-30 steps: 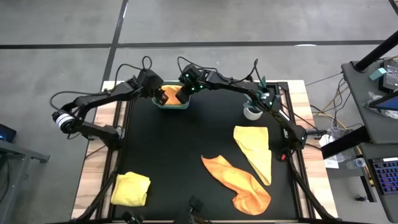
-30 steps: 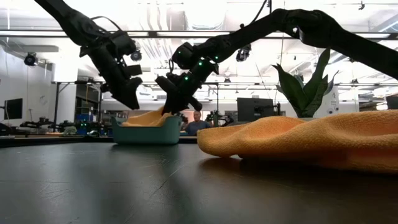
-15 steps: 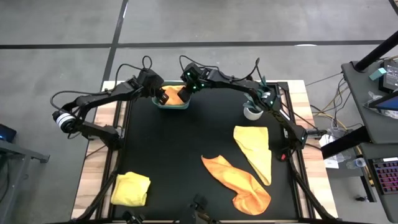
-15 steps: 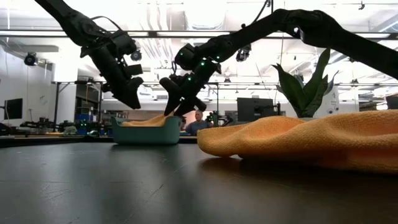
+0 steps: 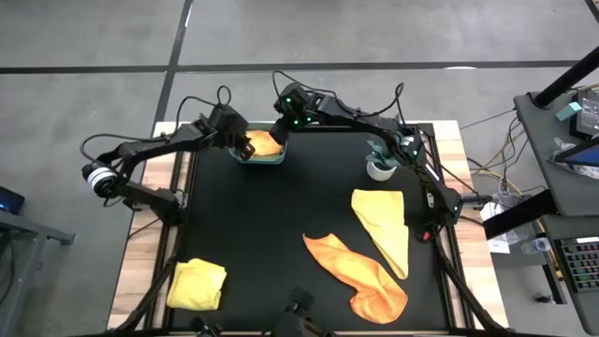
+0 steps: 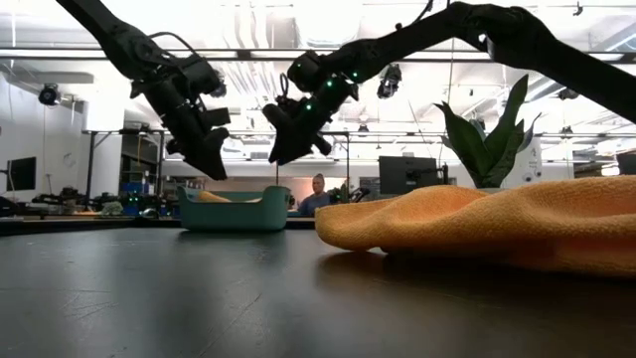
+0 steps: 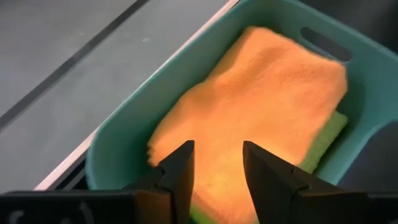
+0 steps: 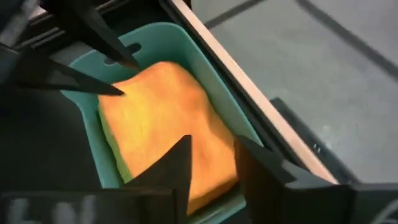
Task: Fold microfiber towels
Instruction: Put the top orange microfiber cloth into the blue bin
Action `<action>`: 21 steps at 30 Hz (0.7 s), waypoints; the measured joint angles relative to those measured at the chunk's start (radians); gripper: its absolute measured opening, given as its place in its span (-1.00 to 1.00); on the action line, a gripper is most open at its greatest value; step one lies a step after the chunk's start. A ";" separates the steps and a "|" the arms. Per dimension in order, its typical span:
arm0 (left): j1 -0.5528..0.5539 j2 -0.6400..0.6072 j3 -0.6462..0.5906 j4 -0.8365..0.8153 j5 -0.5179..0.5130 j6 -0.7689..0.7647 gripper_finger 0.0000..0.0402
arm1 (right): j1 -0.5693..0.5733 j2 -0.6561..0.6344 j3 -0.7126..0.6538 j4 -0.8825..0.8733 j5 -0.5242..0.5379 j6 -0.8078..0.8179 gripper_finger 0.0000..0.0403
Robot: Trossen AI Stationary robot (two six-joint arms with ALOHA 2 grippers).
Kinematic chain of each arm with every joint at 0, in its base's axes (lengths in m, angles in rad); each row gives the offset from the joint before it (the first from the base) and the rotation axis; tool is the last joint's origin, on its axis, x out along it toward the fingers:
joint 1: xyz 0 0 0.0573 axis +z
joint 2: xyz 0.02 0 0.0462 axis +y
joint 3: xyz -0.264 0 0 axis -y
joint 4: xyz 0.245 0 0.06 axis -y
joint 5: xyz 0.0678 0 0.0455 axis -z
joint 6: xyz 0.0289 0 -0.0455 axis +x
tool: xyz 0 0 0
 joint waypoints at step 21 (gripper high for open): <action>-0.007 0.145 0.000 0.005 0.017 0.005 -0.98 | 0.032 0.131 0.010 0.038 -0.002 -0.119 -0.96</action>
